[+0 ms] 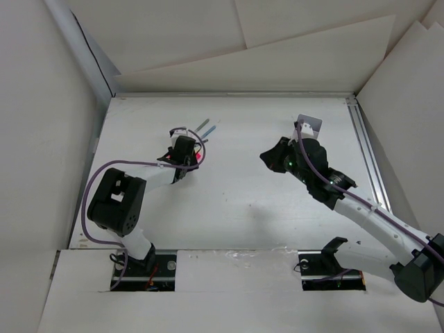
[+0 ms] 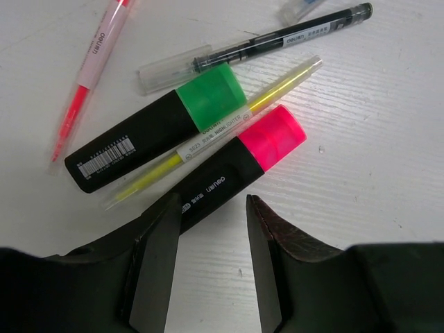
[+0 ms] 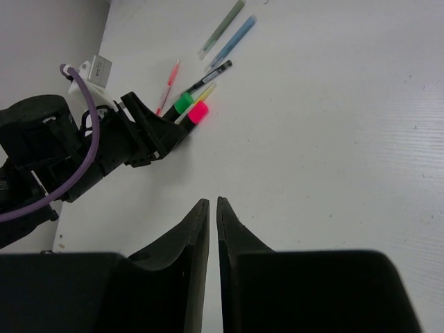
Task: Sort the stationery into containers
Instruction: Move the stationery to the center of the board.
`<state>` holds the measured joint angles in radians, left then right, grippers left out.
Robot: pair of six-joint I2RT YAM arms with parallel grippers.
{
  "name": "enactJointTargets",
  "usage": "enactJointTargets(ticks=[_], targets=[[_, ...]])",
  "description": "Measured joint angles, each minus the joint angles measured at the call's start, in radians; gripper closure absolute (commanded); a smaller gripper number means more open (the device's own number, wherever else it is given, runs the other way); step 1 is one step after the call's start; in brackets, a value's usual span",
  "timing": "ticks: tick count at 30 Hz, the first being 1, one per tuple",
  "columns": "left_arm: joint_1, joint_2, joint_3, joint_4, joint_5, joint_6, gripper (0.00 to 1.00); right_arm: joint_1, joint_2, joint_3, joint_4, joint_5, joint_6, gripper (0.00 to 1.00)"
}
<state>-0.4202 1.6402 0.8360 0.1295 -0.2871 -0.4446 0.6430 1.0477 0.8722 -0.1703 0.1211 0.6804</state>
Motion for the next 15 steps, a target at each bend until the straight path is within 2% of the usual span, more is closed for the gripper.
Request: enactJointTargets(ticks=[8,15], targets=[[-0.05,0.0,0.0,0.008,0.049,0.001,0.64,0.0,0.0,0.0,0.0,0.002,0.0,0.83],[-0.051,-0.029,-0.013,0.008,0.179,-0.029,0.57,0.0,0.0,0.0,0.0,0.002,0.0,0.83]])
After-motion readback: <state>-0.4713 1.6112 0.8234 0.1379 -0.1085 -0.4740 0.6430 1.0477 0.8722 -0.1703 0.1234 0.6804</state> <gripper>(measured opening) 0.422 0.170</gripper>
